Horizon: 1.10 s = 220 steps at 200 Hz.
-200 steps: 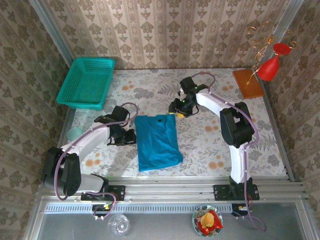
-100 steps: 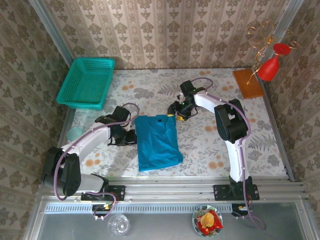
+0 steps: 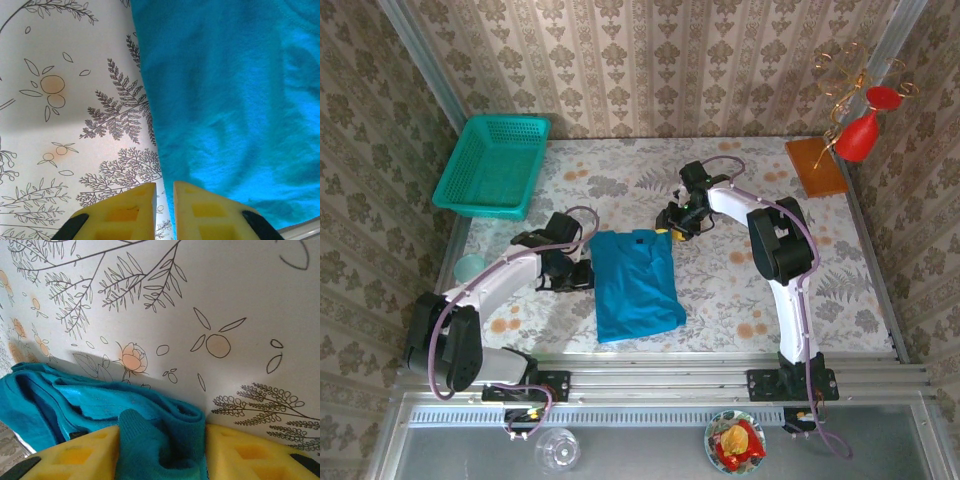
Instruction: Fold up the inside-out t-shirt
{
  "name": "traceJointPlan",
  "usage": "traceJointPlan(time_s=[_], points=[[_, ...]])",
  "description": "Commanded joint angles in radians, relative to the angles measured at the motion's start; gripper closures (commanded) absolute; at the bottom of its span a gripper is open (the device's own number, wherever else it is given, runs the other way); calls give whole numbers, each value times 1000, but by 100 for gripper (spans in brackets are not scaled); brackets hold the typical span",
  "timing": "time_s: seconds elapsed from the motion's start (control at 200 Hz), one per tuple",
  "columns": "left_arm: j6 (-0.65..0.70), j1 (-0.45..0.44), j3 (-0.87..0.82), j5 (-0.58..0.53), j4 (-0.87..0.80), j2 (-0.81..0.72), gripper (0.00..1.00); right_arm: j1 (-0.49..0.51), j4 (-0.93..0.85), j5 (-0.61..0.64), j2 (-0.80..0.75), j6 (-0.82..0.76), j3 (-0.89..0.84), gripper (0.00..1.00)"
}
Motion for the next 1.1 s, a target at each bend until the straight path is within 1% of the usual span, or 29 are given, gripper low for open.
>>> traceJointPlan(time_s=[0.0,0.04,0.225,0.325,0.405,0.51,0.57,0.71,0.785,0.865,0.96,1.095], points=[[-23,-5,14,-6,-9,10,82,19,28,-52,35,3,19,56],[-24,-5,15,-6,-8,10,82,19,31,-56,36,3,19,58],[-30,-5,9,-8,15,10,82,19,31,-63,35,0,14,60],[-32,-6,6,-10,32,14,82,18,31,-65,38,-3,13,64],[-31,-5,7,-16,46,17,82,16,25,-64,46,-5,15,70],[-22,11,22,-27,72,23,81,13,22,-61,46,-6,10,80],[-7,41,49,-27,77,42,78,13,18,-62,44,-8,8,88],[38,109,143,-18,105,112,69,10,-12,-39,36,-27,11,100],[52,142,186,19,146,162,65,7,-19,-35,31,-36,8,100],[52,172,222,96,202,234,61,1,-29,-31,30,-43,1,100],[58,194,276,176,241,327,60,-1,-50,-23,26,-52,-1,100],[74,210,350,206,220,439,61,-4,-86,-3,14,-67,-2,100]])
